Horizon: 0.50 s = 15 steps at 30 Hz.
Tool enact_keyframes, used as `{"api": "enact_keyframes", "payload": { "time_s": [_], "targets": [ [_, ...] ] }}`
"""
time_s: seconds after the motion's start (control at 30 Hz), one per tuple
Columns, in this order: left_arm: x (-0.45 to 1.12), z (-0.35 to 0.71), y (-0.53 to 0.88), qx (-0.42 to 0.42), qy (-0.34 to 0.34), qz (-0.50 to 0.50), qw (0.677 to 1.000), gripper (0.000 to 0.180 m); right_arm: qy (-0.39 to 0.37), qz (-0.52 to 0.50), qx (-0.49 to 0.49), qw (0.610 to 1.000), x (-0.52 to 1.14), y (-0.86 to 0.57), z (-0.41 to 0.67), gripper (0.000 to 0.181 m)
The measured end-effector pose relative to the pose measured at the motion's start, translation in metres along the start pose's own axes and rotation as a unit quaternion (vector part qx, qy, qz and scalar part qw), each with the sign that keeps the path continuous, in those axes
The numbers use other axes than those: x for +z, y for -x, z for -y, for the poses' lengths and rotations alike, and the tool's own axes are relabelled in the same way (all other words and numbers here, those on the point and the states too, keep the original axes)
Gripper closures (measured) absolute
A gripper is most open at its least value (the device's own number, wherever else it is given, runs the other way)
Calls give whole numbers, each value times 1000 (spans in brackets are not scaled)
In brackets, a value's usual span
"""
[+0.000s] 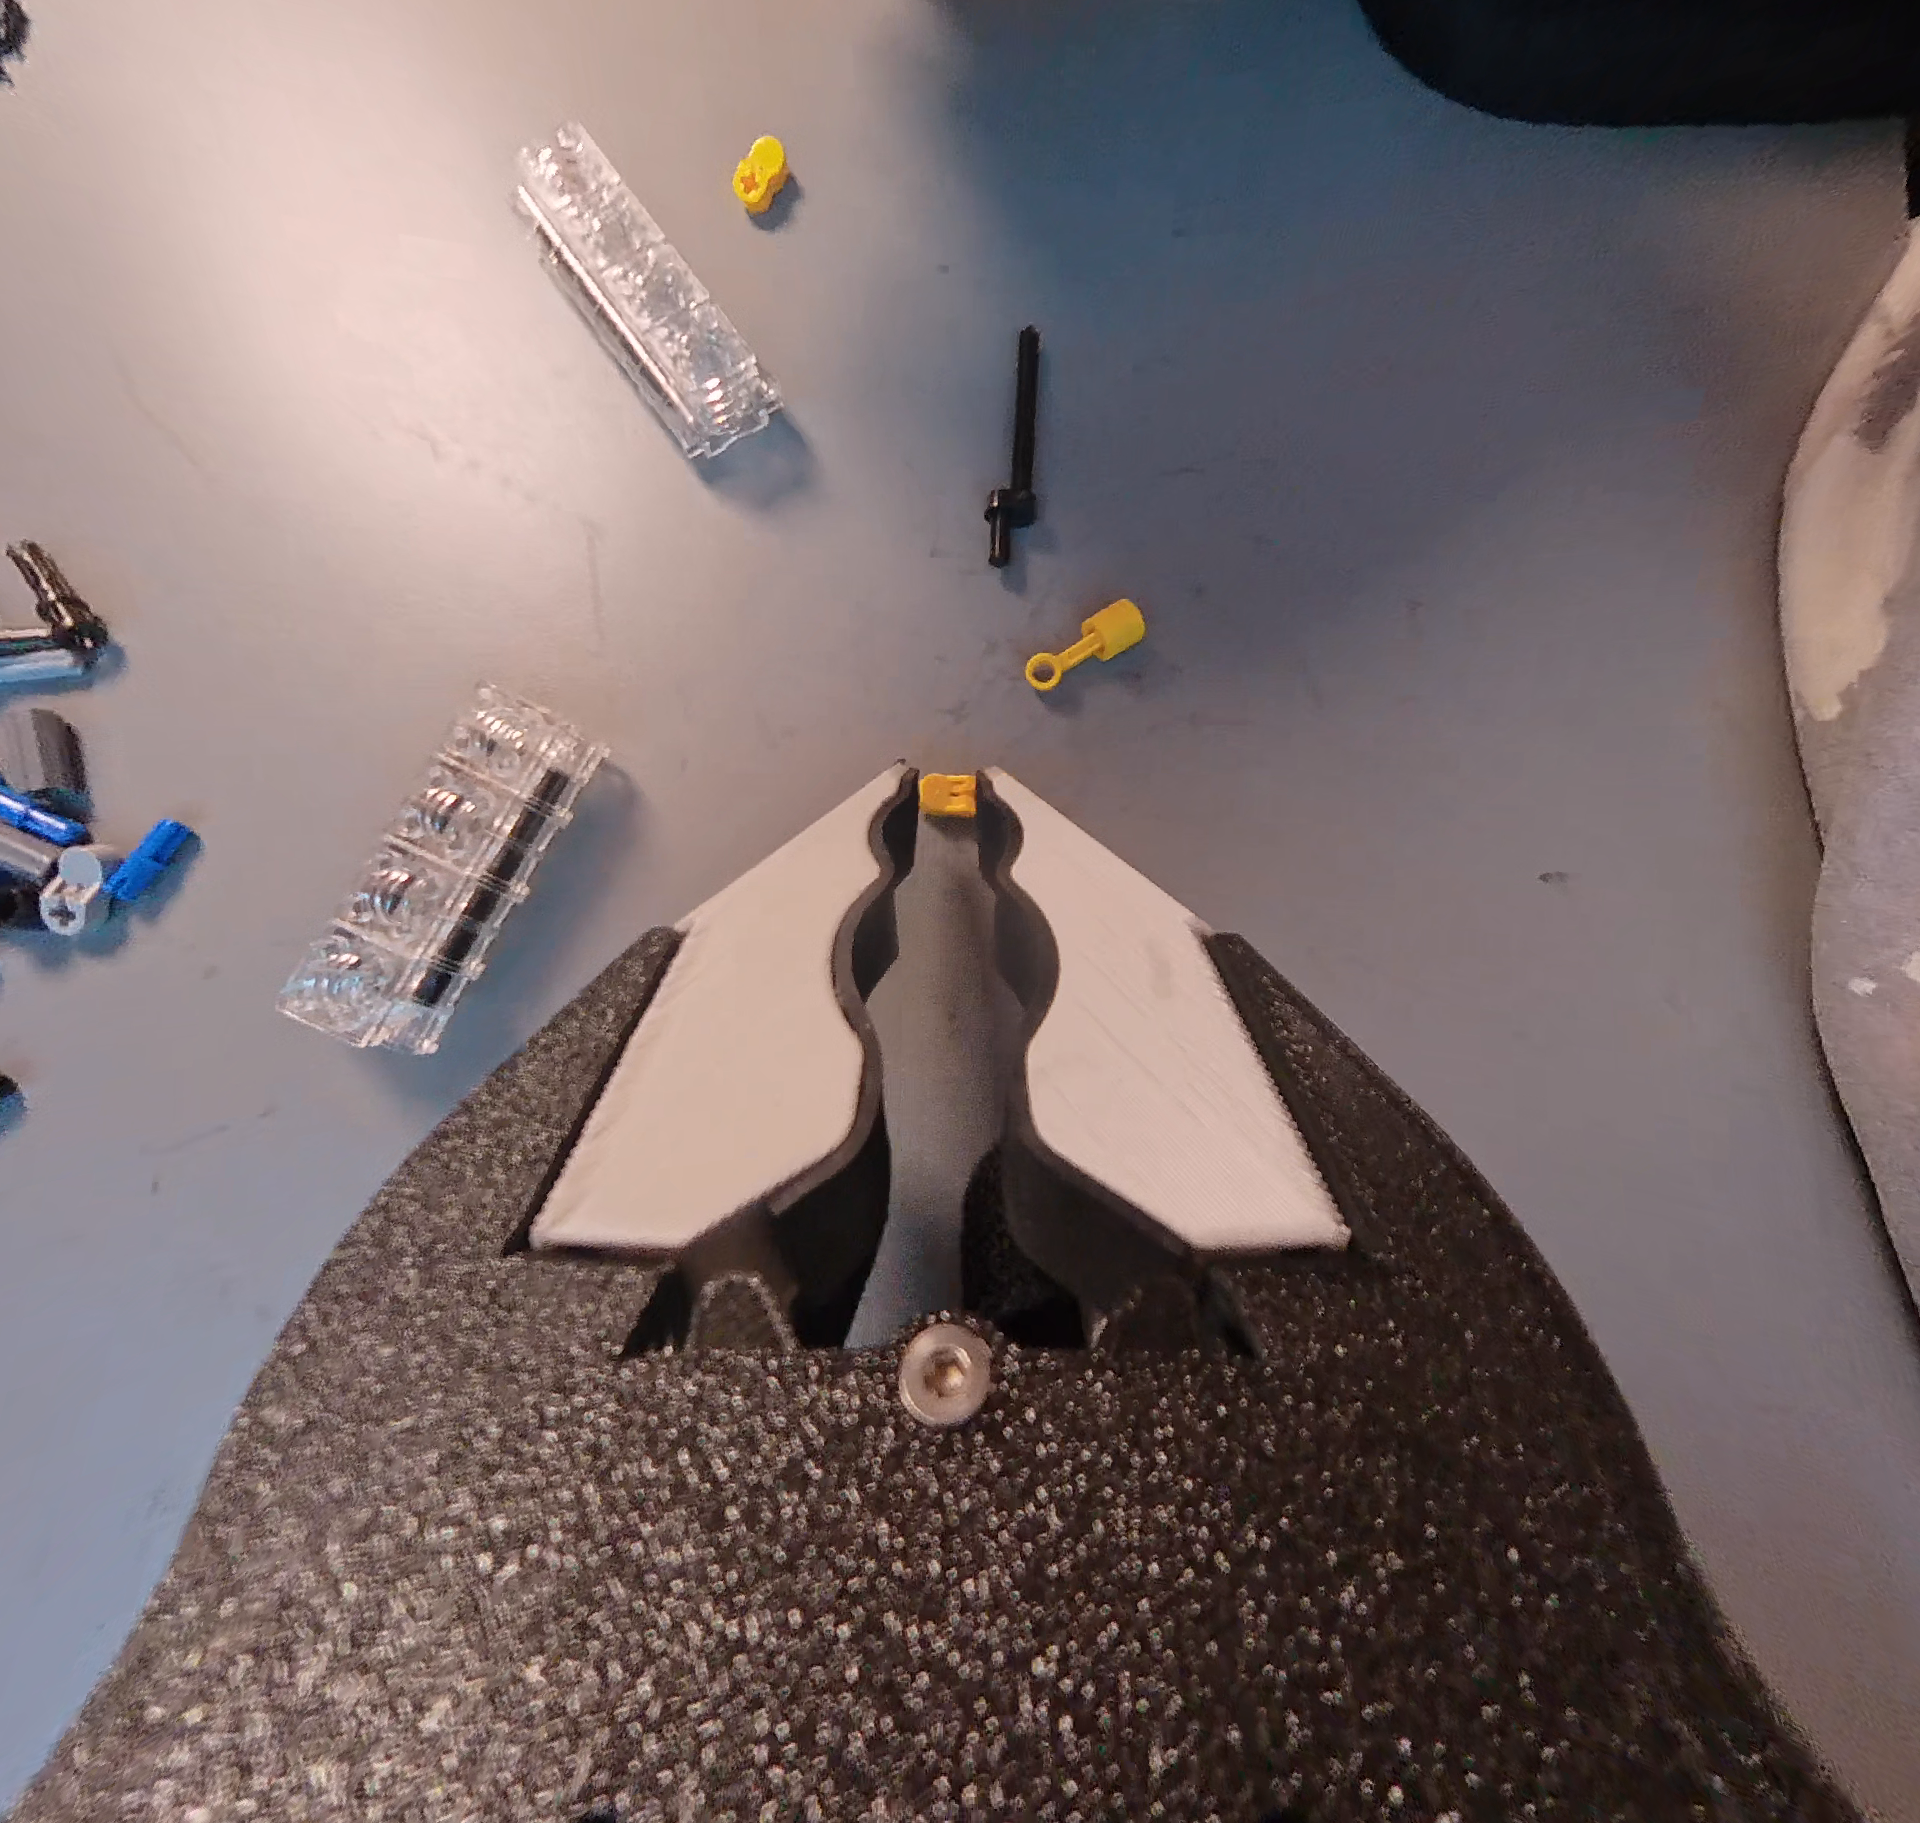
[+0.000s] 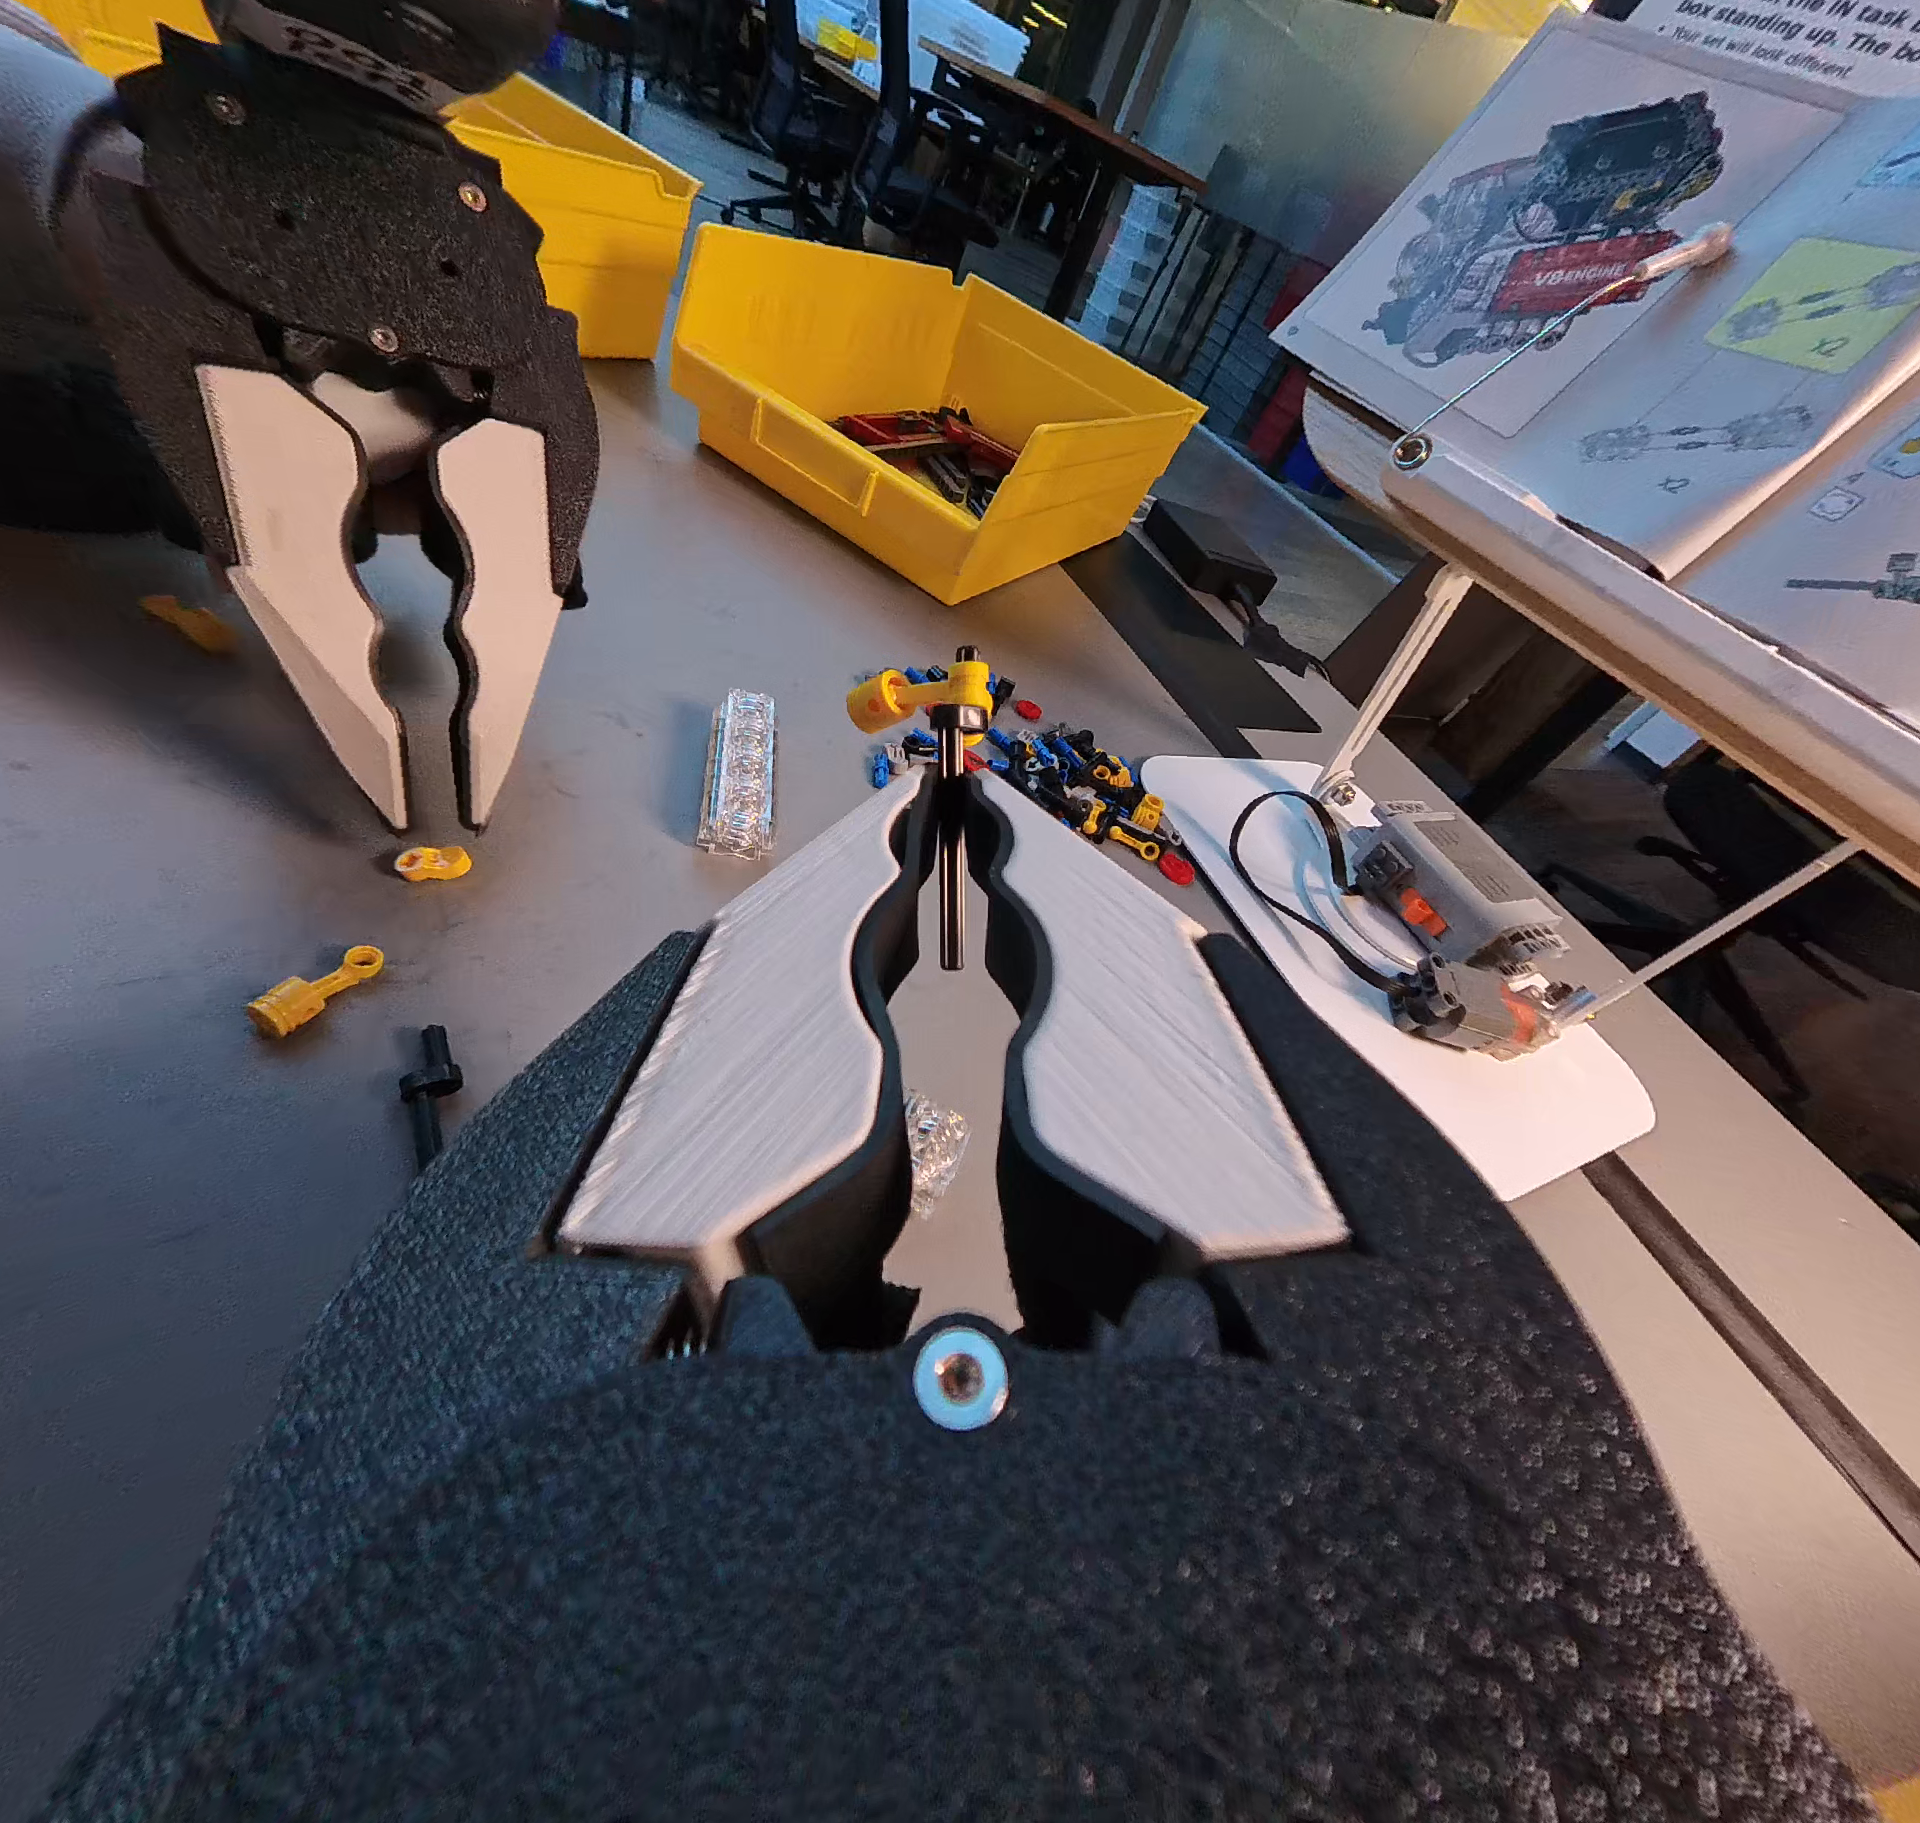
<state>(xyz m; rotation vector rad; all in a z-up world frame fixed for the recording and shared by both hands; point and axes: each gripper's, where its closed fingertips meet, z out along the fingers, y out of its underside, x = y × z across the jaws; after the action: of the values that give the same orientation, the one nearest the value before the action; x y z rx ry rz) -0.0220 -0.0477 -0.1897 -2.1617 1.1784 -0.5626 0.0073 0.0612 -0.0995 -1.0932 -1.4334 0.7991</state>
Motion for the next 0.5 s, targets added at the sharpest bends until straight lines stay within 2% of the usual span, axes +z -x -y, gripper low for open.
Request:
{"api": "enact_keyframes", "payload": {
  "time_s": [0.07, 0.27, 0.5],
  "targets": [
    [-1, -1, 0, 22, 11, -3, 1000, 171, -1, 2, 1, 1000, 0, 1, 0, 177],
    [6, -5, 5, 9, 53, -20, 998, 171, 4, 1, -9, 1000, 0, 2, 1, 177],
    [1, -15, 9, -7, 33, -25, 999, 170, 4, 4, -7, 1000, -1, 1, -1, 177]
  ]
}}
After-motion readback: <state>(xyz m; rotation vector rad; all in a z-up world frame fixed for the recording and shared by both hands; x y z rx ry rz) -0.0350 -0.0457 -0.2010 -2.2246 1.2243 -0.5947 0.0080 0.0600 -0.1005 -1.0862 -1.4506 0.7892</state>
